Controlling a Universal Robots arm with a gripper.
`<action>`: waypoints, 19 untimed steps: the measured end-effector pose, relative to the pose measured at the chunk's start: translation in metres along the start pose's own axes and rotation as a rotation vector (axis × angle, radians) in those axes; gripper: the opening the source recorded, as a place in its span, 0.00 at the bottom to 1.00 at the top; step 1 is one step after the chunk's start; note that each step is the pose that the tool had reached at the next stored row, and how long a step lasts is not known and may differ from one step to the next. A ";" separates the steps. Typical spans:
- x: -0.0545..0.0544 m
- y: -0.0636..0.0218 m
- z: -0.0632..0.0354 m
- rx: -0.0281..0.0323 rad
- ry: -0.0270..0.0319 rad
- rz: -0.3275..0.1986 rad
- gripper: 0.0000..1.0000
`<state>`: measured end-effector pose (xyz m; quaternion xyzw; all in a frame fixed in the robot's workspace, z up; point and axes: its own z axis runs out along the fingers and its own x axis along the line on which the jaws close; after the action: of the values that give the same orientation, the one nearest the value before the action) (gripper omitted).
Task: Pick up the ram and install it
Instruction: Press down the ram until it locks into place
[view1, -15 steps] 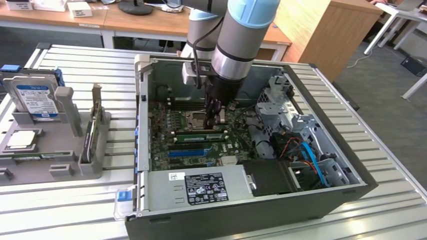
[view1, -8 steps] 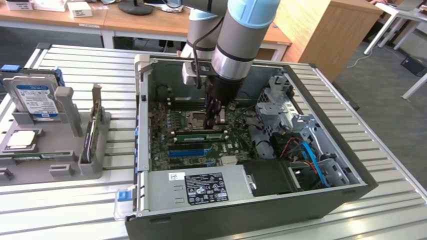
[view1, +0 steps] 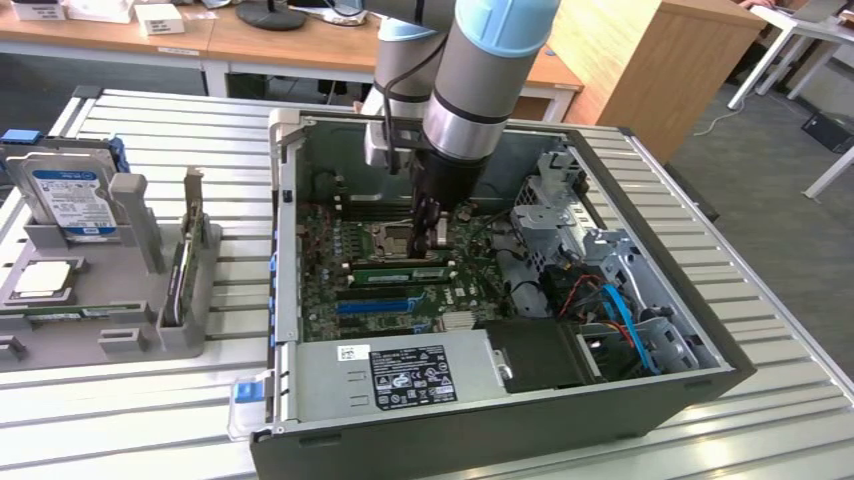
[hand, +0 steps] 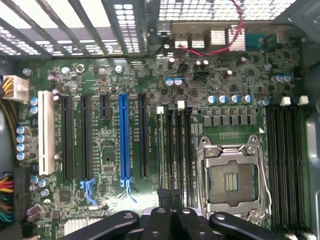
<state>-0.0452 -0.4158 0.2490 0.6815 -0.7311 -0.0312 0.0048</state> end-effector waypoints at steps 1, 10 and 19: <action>0.000 0.0000 0.0000 0.0004 -0.0005 0.013 0.11; 0.000 0.0000 0.0002 0.0047 -0.0067 0.130 0.11; 0.000 0.0000 0.0005 0.0095 -0.0135 0.264 0.11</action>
<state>-0.0452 -0.4158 0.2485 0.5792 -0.8146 -0.0315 0.0007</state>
